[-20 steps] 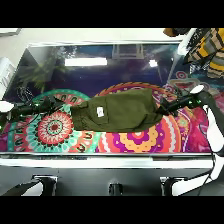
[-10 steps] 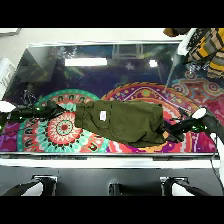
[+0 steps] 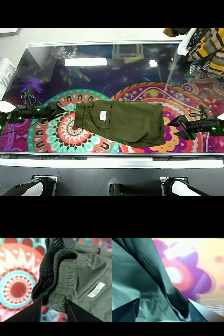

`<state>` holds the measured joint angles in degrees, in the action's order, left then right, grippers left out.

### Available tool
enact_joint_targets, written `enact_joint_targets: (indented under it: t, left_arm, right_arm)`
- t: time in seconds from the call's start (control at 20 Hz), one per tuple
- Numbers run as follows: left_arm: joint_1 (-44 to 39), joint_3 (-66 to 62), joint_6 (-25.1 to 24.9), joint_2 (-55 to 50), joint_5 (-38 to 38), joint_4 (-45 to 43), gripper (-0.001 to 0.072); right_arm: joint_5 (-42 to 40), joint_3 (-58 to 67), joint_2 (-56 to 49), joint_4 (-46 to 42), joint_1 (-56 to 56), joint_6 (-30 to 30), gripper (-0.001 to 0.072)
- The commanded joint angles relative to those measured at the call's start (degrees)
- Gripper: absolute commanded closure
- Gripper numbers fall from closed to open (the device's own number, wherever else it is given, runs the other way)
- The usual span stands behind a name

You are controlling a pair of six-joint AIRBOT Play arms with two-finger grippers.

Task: Fold the clothes and pants, and hang the long-sleeved shirts on hangers.

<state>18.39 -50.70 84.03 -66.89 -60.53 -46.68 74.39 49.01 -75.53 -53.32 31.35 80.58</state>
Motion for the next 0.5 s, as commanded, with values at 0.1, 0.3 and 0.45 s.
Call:
enact_joint_targets:
  t: [0.1,0.3,0.45]
  left_arm:
    - [-0.02,-0.02,0.02,0.02,-0.09,-0.07,0.0369]
    - [-0.02,-0.04,0.02,0.00,-0.02,-0.07,0.0369]
    - [-0.02,-0.04,0.02,0.00,-0.07,-0.04,0.0369]
  right_arm:
    - [-0.04,0.20,-10.14,12.13,1.92,-11.41,0.0008]
    - [-3.10,0.20,-13.84,13.68,-0.61,-13.42,0.0008]
    - [-5.88,0.20,-14.93,13.90,-4.96,-13.55,0.0008]
